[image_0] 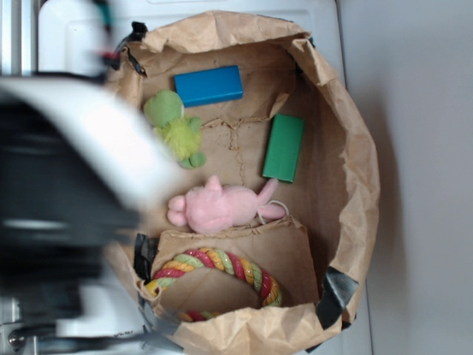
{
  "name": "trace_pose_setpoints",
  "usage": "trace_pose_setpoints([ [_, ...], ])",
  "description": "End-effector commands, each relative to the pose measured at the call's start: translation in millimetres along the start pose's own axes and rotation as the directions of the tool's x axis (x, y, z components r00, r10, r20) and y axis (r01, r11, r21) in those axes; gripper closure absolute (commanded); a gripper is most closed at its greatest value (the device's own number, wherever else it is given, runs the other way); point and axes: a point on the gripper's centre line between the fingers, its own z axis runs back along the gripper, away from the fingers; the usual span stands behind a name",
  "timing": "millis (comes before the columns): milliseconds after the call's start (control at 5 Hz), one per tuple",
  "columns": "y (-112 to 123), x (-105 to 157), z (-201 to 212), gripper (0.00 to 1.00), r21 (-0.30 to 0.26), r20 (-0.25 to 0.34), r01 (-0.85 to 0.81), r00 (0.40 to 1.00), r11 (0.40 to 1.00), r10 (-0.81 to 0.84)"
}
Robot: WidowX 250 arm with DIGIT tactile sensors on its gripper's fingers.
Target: Grab the green block.
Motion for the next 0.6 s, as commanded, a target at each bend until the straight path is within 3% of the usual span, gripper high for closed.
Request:
trace_pose_setpoints([
  [0,10.7,52.1,-27.0,0.00,0.078,0.049,0.289,0.955,0.954,-0.293],
  [200,17.6,57.7,-42.5,0.00,0.083,0.025,0.408,0.911,0.909,-0.411],
  [400,27.7,64.9,-50.6,0.00,0.160,0.033,0.505,0.856,0.848,-0.516],
])
